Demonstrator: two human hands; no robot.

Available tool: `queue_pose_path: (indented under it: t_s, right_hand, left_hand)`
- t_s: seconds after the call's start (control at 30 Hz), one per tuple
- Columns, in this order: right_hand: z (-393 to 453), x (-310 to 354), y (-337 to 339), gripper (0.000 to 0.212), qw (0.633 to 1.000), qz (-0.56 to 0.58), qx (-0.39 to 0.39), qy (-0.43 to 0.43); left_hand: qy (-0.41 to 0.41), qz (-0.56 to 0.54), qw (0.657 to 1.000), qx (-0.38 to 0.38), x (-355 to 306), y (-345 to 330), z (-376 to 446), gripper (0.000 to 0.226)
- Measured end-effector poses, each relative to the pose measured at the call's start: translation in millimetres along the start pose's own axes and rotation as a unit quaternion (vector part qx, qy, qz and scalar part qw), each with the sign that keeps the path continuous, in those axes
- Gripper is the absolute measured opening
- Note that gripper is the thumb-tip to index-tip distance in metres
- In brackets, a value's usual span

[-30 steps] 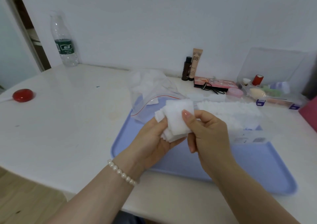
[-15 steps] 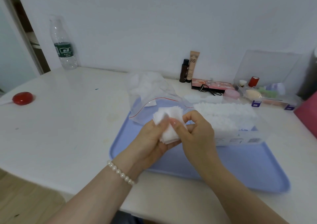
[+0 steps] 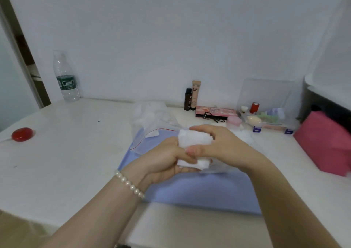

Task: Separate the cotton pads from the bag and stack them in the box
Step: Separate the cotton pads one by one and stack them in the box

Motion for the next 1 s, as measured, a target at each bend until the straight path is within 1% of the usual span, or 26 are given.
queue_pose_path:
  t_s: [0.03,0.07,0.13,0.17,0.2,0.23,0.27,0.33,0.37,0.4,0.43,0.47,0.5,0.53,0.57,0.6,0.67,0.73,0.8,0.9,1.0]
  right_hand:
    - [-1,0,6,0.047,1.0,-0.019,0.014,-0.004]
    - [0,0,14,0.05,0.999,-0.034,0.002,-0.002]
    - [2,-2,33,0.055,0.998,-0.038,-0.058,0.006]
    - [2,-3,42,0.052,0.996,-0.042,-0.084,0.004]
    - [2,-3,50,0.047,0.995,-0.043,-0.095,-0.003]
    - [1,-4,61,0.041,0.994,-0.052,-0.094,-0.02]
    - [3,-7,66,0.035,0.994,-0.059,-0.078,-0.039]
    - [1,-13,78,0.034,0.992,-0.074,-0.069,-0.069]
    - [1,-18,84,0.035,0.99,-0.072,-0.094,-0.079]
    - [1,-24,91,0.036,0.984,-0.067,-0.138,-0.088]
    - [0,-30,98,0.037,0.975,-0.067,-0.189,-0.094]
    - [0,-35,102,0.034,0.965,-0.076,-0.23,-0.102]
    - [-1,-40,106,0.03,0.958,-0.089,-0.248,-0.112]
    - [-2,-45,106,0.028,0.957,-0.1,-0.241,-0.123]
    - [0,-51,104,0.029,0.96,-0.114,-0.213,-0.14]
    - [1,-55,100,0.031,0.962,-0.133,-0.179,-0.156]
    - [6,-63,92,0.038,0.96,-0.174,-0.129,-0.177]
    - [11,-65,88,0.043,0.954,-0.213,-0.108,-0.183]
    - [17,-65,87,0.041,0.944,-0.245,-0.081,-0.204]
    - [22,-62,84,0.03,0.911,-0.321,-0.032,-0.258]
    - [27,-59,83,0.025,0.873,-0.386,-0.001,-0.297]
  left_hand:
    - [0.001,0.019,1.0,-0.002,-4,-5,5,0.04]
    - [0.0,0.038,0.999,-0.016,-8,-10,12,0.041]
    - [-0.017,0.073,0.996,-0.057,-13,-17,28,0.056]
    - [-0.028,0.096,0.992,-0.077,-15,-19,37,0.061]
    - [-0.035,0.123,0.988,-0.09,-16,-22,46,0.063]
    - [-0.041,0.15,0.983,-0.101,-17,-26,55,0.061]
    - [-0.047,0.176,0.976,-0.121,-18,-27,61,0.056]
    - [-0.061,0.204,0.965,-0.154,-19,-32,74,0.042]
    - [-0.071,0.213,0.96,-0.167,-18,-34,80,0.039]
    - [-0.092,0.23,0.952,-0.18,-17,-35,84,0.035]
    - [-0.125,0.266,0.937,-0.187,-15,-36,87,0.03]
    - [-0.157,0.328,0.913,-0.185,-12,-36,90,0.023]
    - [-0.179,0.402,0.882,-0.17,-7,-35,92,0.015]
    - [-0.191,0.473,0.848,-0.145,0,-35,93,0.01]
    - [-0.191,0.534,0.816,-0.116,8,-34,94,0.013]
    - [-0.187,0.582,0.787,-0.087,16,-34,95,0.023]
    - [-0.18,0.639,0.746,-0.049,28,-35,96,0.042]
    - [-0.181,0.671,0.718,-0.029,38,-33,95,0.057]
    - [-0.183,0.684,0.705,-0.029,44,-30,96,0.065]
    - [-0.176,0.686,0.705,-0.039,44,-30,97,0.056]
    - [-0.167,0.687,0.706,-0.044,45,-32,97,0.054]
Point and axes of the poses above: each hand's wrist, its own z-axis towards the middle knuckle, its own y-axis out of the back of the hand, x = y × z, the point moved 2 cm from there along z, towards the middle knuckle, and after that the axes turned 1 degree about y, right-handed, at the moved point
